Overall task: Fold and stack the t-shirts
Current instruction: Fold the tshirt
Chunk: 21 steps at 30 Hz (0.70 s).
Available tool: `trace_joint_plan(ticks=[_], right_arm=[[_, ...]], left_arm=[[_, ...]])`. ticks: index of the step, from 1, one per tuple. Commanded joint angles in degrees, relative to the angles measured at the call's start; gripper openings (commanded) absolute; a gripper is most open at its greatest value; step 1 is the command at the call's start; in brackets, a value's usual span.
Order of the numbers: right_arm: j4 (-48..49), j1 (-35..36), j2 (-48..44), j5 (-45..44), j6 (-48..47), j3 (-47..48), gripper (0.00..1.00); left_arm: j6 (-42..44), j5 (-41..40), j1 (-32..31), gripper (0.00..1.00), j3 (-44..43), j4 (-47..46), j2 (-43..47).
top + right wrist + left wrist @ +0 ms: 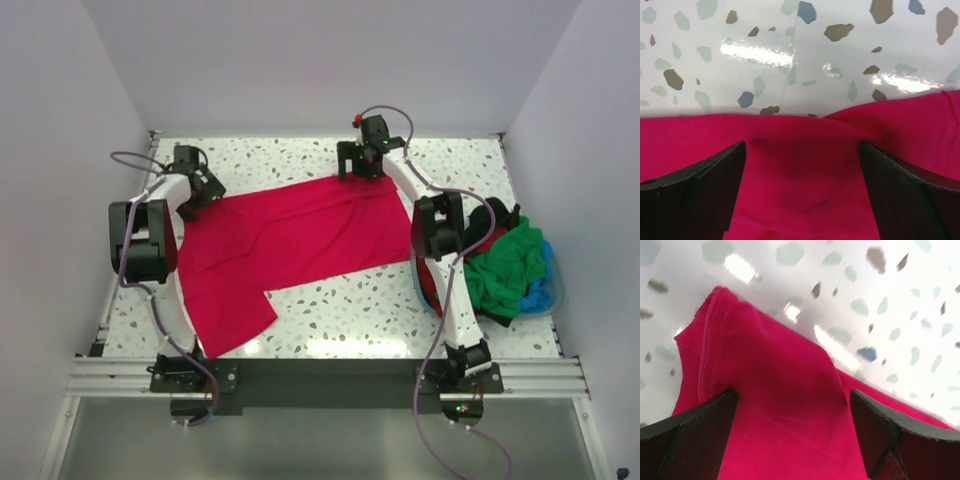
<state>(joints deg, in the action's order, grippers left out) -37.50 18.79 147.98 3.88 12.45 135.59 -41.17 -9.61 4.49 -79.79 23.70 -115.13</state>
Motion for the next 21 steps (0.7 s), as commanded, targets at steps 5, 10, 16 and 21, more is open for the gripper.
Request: trace_joint_plan(ticks=[5,10,16,21], right_arm=[[5.2,-3.2,3.4,-1.4,4.5,2.0,0.99],[9.7,-4.8,6.0,0.9,6.8,4.2,0.99],[19.5,-5.8,7.8,4.9,9.9,4.9,0.99],[19.3,-5.8,9.3,5.2,8.9,9.0,0.99]], left_arm=[[5.3,4.7,0.5,1.00,-16.9,0.7,-14.9],[7.8,8.2,0.6,1.00,-33.7,5.9,-28.1],[10.1,9.3,0.6,1.00,-50.4,4.0,-37.7],[10.3,12.4,0.6,1.00,-50.3,1.3,-35.8]])
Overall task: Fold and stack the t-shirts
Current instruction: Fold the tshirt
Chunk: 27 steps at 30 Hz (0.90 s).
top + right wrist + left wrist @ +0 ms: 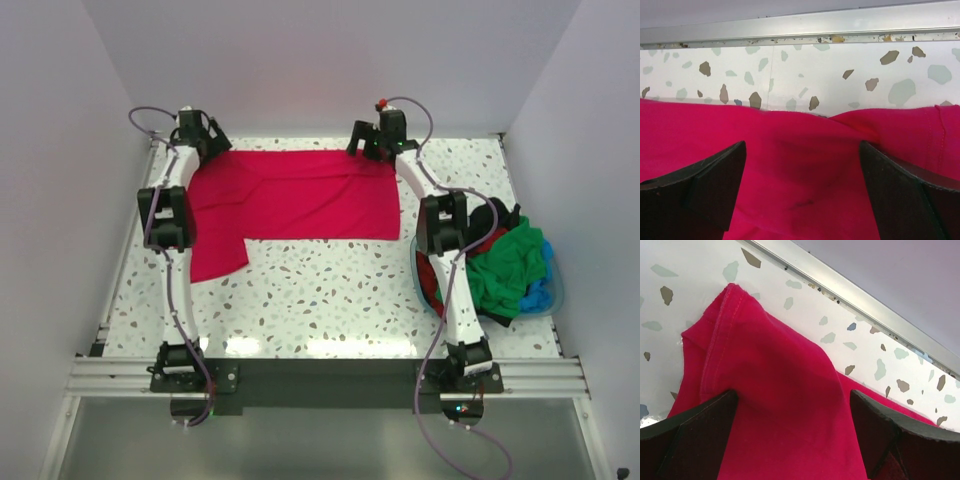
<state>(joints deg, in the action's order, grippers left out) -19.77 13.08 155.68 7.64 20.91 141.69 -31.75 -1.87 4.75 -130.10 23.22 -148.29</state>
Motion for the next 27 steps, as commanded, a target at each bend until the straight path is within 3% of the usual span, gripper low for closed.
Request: trace_joint_plan(ticks=[1,6,9,15,16,17,19,23,27], right_arm=[[1.4,-0.1,0.3,1.4,0.2,3.2,0.99],[-1.5,0.6,-9.1,0.5,-1.0,1.1,0.99],[-3.7,2.7,-18.5,-2.7,-3.4,-4.4,0.99],[-7.7,9.3,-39.1,-8.6,-3.5,-25.7,0.99],[-6.6,9.9,-42.3,-9.3,-3.1,-33.9,0.99],[-6.1,10.4,-45.1,-9.8,-1.5,-38.1,0.99],[-3.8,11.9,-53.8,-11.1,0.5,-49.9,0.99],[-3.1,13.6,-66.4,-12.4,4.9,-64.8,0.99],[-1.9,14.4,-76.6,-14.2,7.3,-75.8,0.99]], left_arm=[[1.0,4.5,0.3,1.00,-0.2,1.9,-1.6],[1.8,2.3,0.3,1.00,-2.5,7.0,10.3],[1.6,0.0,0.3,1.00,4.7,9.5,23.0],[-3.7,-7.1,0.3,1.00,36.9,19.9,53.1],[-5.6,-8.1,0.3,1.00,47.8,19.8,57.1],[-6.3,-8.6,0.3,1.00,53.6,18.9,65.6],[-8.1,-10.5,0.6,1.00,66.8,18.1,72.5],[-11.9,-15.1,1.1,1.00,76.6,25.9,80.5],[-13.9,-13.4,1.1,1.00,86.0,23.0,83.9]])
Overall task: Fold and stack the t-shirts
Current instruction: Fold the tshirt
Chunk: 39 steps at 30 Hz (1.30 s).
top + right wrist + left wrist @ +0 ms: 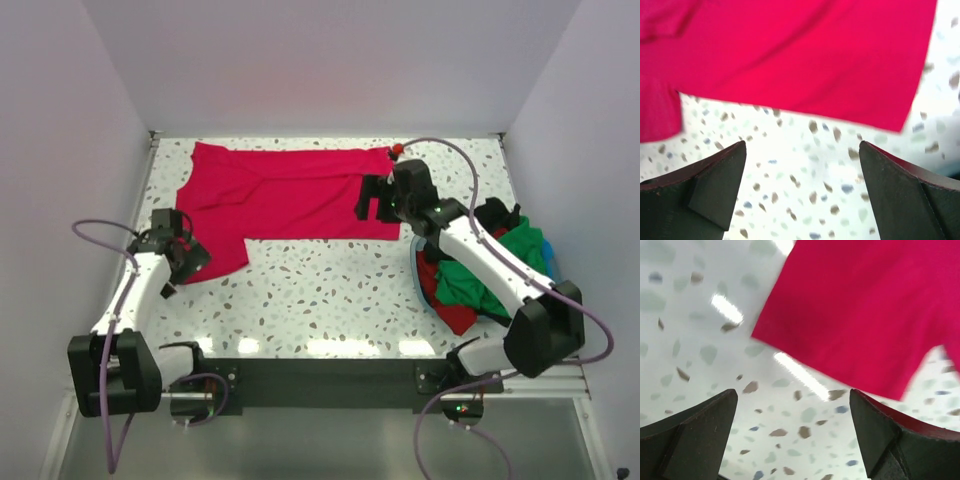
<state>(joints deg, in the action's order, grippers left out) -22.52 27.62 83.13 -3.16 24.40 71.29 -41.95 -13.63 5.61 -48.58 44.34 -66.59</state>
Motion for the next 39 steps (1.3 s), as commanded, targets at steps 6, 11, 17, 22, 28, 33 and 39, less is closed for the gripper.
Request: trace_joint_plan(ticks=[6,11,17,22,28,33,39], right_arm=[[0.2,-0.1,-12.5,-4.8,4.5,-13.3,0.98],[0.6,-0.1,-13.7,-3.6,4.9,-16.4,0.99],[0.5,0.1,-11.8,-3.3,4.4,-16.8,0.99],[0.4,0.0,-8.6,-4.1,4.9,-17.1,0.99],[-0.7,0.1,-5.0,-5.5,5.0,-14.1,0.99],[-1.6,0.1,-1.6,-8.3,4.2,-10.9,0.99],[-2.6,1.0,5.9,-9.9,7.0,-7.7,0.99]], left_arm=[[-6.0,-2.6,0.9,1.00,8.7,-2.6,0.1],[-6.7,-4.8,2.8,1.00,8.3,-5.4,-4.2],[-7.0,-2.3,6.4,0.99,8.7,-11.5,-6.9],[-6.8,-0.2,6.6,0.94,9.3,-15.3,-10.9],[-7.2,-0.3,6.5,0.74,11.1,-18.0,-14.6],[-7.5,-1.6,6.5,0.35,11.0,-16.2,-13.1],[-7.1,-2.9,6.5,0.00,11.0,-16.4,-10.1]])
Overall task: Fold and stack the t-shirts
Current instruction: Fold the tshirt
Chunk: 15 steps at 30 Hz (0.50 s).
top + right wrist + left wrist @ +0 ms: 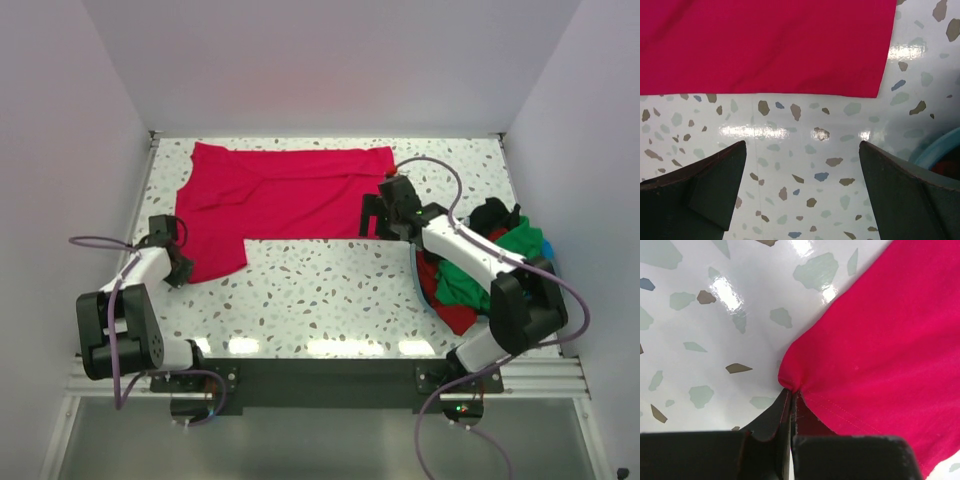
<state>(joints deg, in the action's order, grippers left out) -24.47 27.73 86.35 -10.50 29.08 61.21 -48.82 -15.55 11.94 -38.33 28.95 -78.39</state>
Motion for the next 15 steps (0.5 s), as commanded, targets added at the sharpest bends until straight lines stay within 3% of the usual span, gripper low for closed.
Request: trace_joint_plan(ticks=[1,7,15], right_arm=[[-0.2,1.1,4.0,-2.6,2.4,3.6,0.98],[-6.3,2.0,12.6,-13.1,11.9,9.7,0.96],[-1.1,1.9,17.5,-17.0,20.0,8.0,0.92]], left_arm=[[-0.1,-1.0,0.2,0.00,0.7,-1.2,1.7],[0.6,-0.6,0.2,0.00,0.3,-2.0,0.6],[1.4,-0.3,0.2,0.00,-0.5,-2.0,0.4]])
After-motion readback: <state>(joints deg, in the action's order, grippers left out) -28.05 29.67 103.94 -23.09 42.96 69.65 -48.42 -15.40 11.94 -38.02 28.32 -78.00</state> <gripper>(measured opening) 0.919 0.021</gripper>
